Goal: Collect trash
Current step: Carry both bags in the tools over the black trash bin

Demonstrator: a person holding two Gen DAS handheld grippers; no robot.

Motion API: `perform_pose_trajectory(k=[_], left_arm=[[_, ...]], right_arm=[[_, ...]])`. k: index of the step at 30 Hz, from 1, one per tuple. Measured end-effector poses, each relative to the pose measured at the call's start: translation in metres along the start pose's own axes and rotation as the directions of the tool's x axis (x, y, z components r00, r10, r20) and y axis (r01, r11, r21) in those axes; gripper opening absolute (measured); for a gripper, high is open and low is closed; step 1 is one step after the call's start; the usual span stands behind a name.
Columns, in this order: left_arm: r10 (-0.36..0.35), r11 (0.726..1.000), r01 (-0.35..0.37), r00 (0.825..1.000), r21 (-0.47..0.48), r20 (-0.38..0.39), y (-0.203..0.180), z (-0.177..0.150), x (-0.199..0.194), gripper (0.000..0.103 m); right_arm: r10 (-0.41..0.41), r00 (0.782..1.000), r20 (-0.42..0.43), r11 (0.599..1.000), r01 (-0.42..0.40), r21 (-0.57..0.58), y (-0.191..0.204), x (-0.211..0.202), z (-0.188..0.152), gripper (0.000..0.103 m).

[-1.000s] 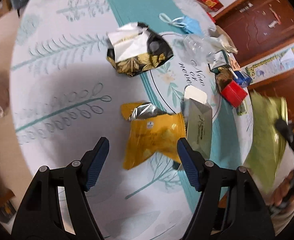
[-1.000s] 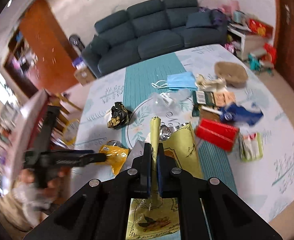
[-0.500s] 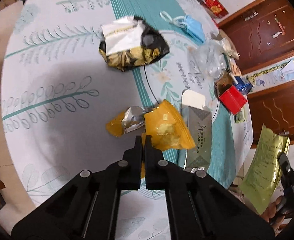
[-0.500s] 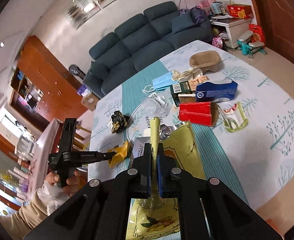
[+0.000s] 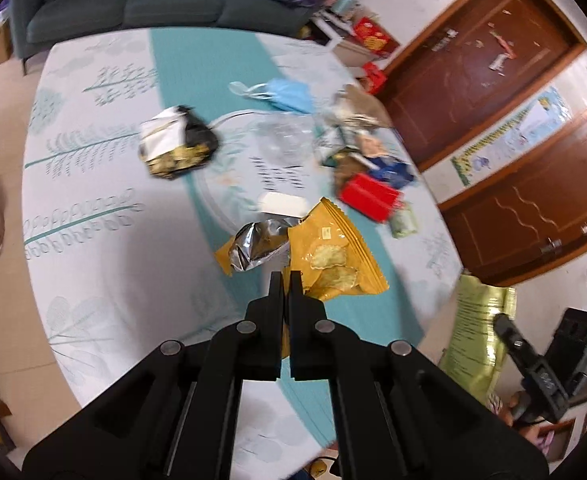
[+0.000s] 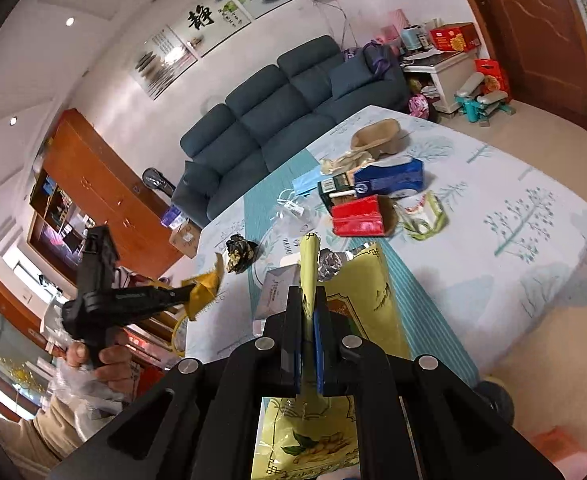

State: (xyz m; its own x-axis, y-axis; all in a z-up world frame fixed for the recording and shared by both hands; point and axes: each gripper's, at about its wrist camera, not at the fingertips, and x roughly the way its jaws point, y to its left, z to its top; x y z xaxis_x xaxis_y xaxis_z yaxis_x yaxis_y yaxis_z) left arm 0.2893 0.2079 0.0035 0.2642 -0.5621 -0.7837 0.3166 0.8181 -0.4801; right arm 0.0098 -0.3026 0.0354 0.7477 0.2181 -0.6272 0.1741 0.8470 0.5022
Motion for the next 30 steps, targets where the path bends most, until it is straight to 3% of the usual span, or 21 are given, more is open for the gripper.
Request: perform_pose_trajectory(k=[10,18,25,30], left_arm=[[-0.116,0.983,0.118,0.993,0.138,-0.023,-0.083,-0.023,-0.025,0.000],[-0.176,0.939,0.205,0.976,0.277,-0.125,-0.160,-0.065,-0.018,0.000],[-0.148,0.895,0.216,0.969,0.389,-0.199,-0.219,-0.116,0.010,0.000],[-0.089,0.872,0.203,0.961,0.446,-0.262,-0.252,-0.161,0.046,0.000]], right_arm=[[-0.019,0.999,0.048,0.997,0.015,0.074,-0.032,-0.044,-0.023,0.005],[-0.045,0.996,0.080,0.987,0.032,0.160,-0.068,-0.073,-0.047,0.005],[-0.089,0.992,0.090,0.971,0.066,0.229,-0.102,-0.094,-0.079,0.005],[-0.114,0.990,0.078,0.955,0.088,0.285,-0.133,-0.101,-0.108,0.005]])
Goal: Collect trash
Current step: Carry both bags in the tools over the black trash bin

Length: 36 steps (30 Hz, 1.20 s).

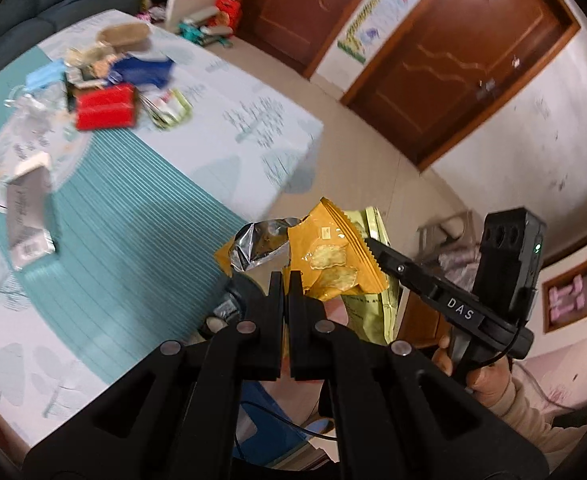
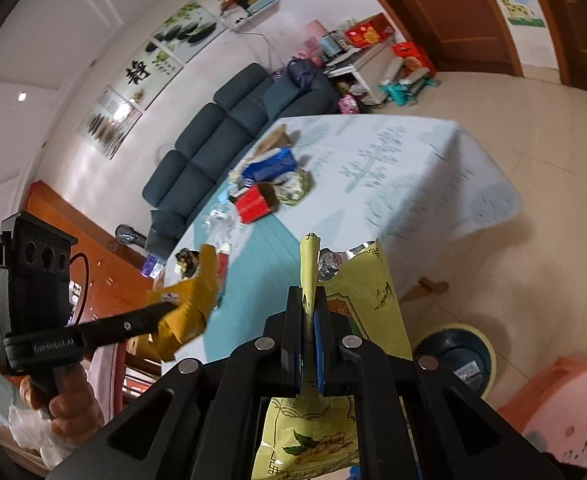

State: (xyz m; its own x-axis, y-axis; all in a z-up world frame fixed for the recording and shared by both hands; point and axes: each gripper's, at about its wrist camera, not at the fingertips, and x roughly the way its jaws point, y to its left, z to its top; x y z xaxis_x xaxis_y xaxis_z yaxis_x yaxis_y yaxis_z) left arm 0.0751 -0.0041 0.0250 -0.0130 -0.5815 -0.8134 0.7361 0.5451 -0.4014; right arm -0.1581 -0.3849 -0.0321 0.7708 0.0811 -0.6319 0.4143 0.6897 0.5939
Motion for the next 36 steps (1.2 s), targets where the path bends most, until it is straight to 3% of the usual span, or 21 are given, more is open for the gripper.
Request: perform_pose_trajectory(k=[11,23,29,36], left_arm=[[0.113,0.992,-0.105,0.984,0.066,-0.141,-0.039,-0.034,0.109,0.000],[0.266,0.962,-0.246,0.942,0.118,-0.204,-0.043,-0.060,0.208,0.000],[0.331,0.938,-0.295,0.918,0.181,-0.220,-0.045,-0.078,0.253,0.000],[0.349,0.936,-0.315,0.889,0.158,-0.295,-0.022,-0.087,0.310,0.000]], right_arm=[[-0.129,0.990,-0.049,0.990,0.132,0.054,-0.082,0.015,-0.038,0.005],[-0.217,0.967,-0.138,0.967,0.232,0.104,-0.157,0.095,-0.071,0.005],[-0.216,0.955,-0.204,0.952,0.253,0.174,-0.208,0.136,-0.087,0.005],[-0.187,0.942,-0.278,0.946,0.249,0.207,-0.244,0.184,-0.106,0.005]])
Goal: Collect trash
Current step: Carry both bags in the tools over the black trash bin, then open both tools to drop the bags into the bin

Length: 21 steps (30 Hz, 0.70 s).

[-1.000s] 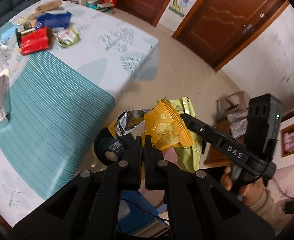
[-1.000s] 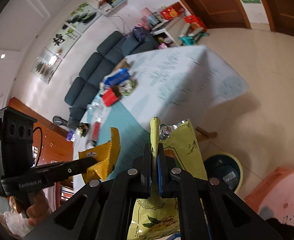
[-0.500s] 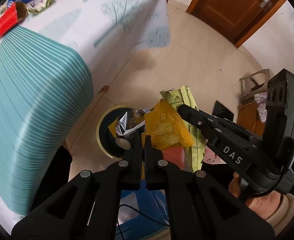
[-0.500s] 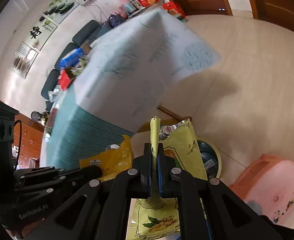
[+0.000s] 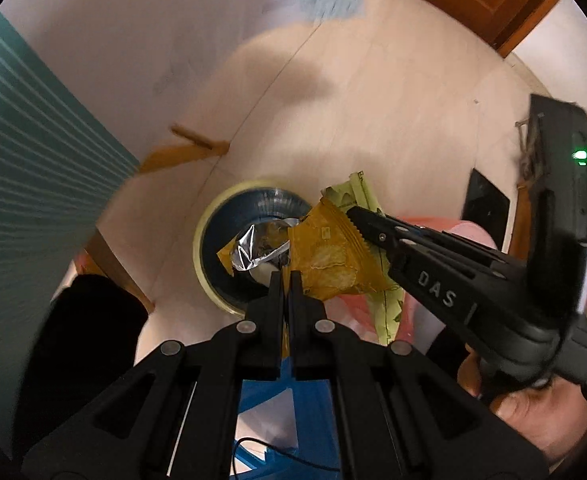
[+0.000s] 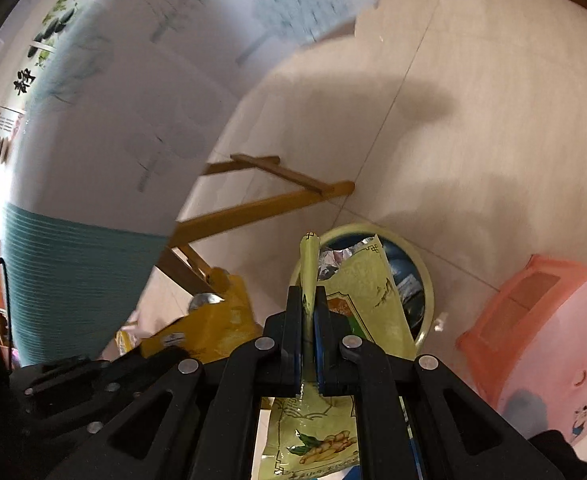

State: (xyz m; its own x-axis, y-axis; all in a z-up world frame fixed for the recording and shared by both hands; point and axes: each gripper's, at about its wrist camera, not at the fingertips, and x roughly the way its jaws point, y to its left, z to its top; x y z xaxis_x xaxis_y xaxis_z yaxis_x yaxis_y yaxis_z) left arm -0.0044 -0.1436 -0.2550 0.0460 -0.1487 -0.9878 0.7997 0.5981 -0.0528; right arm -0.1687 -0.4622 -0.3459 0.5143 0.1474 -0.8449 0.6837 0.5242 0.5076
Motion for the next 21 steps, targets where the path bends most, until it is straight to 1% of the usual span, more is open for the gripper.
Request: perform_pose_trajectory(k=[3,5,11,16,18,21], left_arm=[[0.015,1.000,-0.016,0.999,-0.019,-0.041,0.003,-0.001,0.030,0.000],[0.025,0.999,-0.026,0.998,-0.026,-0.061,0.005,0.003,0.048,0.000],[0.048,0.997,-0.055,0.993,-0.060,-0.111,0.022,0.013,0.089,0.000],[0.040,0.995,-0.053,0.989,-0.086,-0.143,0.030,0.022,0.110,0.000],[0.047,0.994,-0.062,0.987,-0.095,-0.156,0.036,0.021,0.113,0.000],[0.055,0.993,-0.071,0.985,-0.092,-0.165,0.040,0.022,0.118,0.000]], right_arm=[[-0.003,0.999,-0.047,1.000,0.004,0.017,-0.012,0.024,-0.004,0.005],[-0.005,0.997,-0.075,0.999,0.009,0.048,-0.021,0.042,-0.004,0.005],[0.020,0.994,-0.108,0.995,-0.009,0.098,-0.030,0.074,-0.003,0.005],[0.031,0.993,-0.113,0.995,-0.020,0.099,-0.025,0.090,0.000,0.005],[0.033,0.993,-0.117,0.995,-0.022,0.098,-0.023,0.088,0.001,0.005],[0.027,0.992,-0.123,0.995,-0.015,0.098,-0.021,0.100,0.003,0.005]])
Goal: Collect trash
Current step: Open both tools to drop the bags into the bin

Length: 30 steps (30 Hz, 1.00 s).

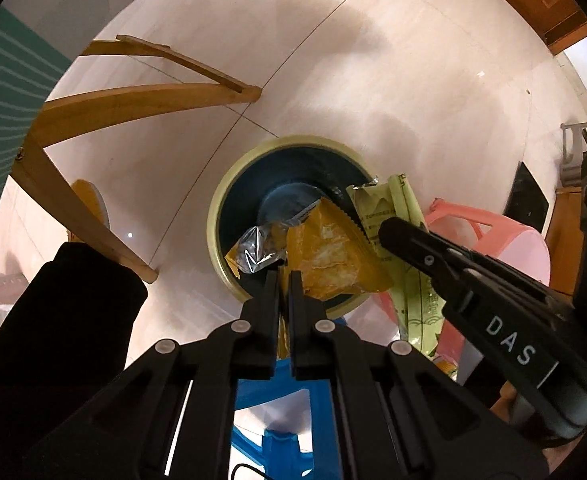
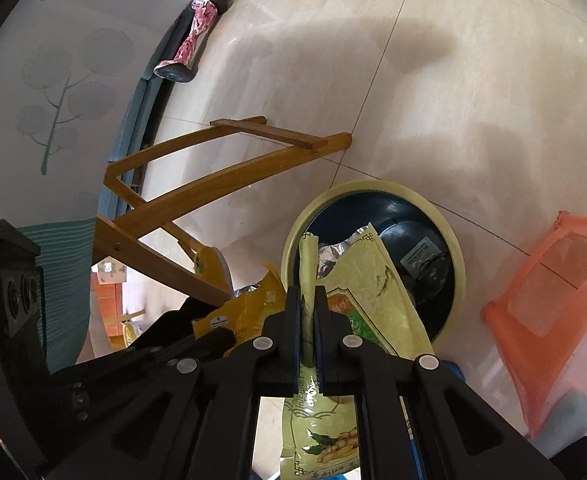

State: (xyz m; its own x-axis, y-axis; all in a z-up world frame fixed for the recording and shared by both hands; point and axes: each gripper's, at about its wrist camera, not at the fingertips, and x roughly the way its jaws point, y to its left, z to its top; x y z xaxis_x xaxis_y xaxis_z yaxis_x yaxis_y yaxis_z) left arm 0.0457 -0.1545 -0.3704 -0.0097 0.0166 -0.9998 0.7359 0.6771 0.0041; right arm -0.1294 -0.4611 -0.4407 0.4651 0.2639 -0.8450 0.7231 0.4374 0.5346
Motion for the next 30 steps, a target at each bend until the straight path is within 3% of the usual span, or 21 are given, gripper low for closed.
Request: perform_pose_trajectory(k=[6,8,16,25,29,30], left_arm=[[-0.003,1.000,0.003,1.000,-0.019,-0.020,0.011,-0.001,0.004,0.000],[-0.014,0.999,0.013,0.999,-0.034,-0.032,0.016,0.001,0.007,0.000],[-0.032,0.997,0.028,0.998,-0.071,-0.056,0.024,0.004,0.011,0.004],[-0.030,0.996,0.024,0.997,-0.090,-0.068,0.028,0.002,0.017,0.013],[-0.033,0.995,0.027,0.998,-0.094,-0.062,0.030,0.001,0.017,0.039],[-0.030,0.995,0.024,0.998,-0.095,-0.056,0.029,0.001,0.016,0.041]], right_arm=[[-0.018,1.000,-0.022,0.999,0.018,-0.030,0.014,0.008,-0.001,0.009],[-0.016,1.000,-0.026,0.999,0.015,-0.029,0.016,0.011,-0.001,0.017],[-0.013,0.999,-0.046,0.999,0.012,-0.030,0.018,0.011,0.002,0.030],[-0.027,0.999,-0.046,0.999,0.026,-0.027,0.015,0.012,0.002,0.033],[-0.040,0.998,-0.040,0.999,0.039,-0.031,0.014,0.010,0.002,0.033],[-0.042,0.999,-0.035,0.999,0.041,-0.032,0.013,0.009,0.002,0.034]])
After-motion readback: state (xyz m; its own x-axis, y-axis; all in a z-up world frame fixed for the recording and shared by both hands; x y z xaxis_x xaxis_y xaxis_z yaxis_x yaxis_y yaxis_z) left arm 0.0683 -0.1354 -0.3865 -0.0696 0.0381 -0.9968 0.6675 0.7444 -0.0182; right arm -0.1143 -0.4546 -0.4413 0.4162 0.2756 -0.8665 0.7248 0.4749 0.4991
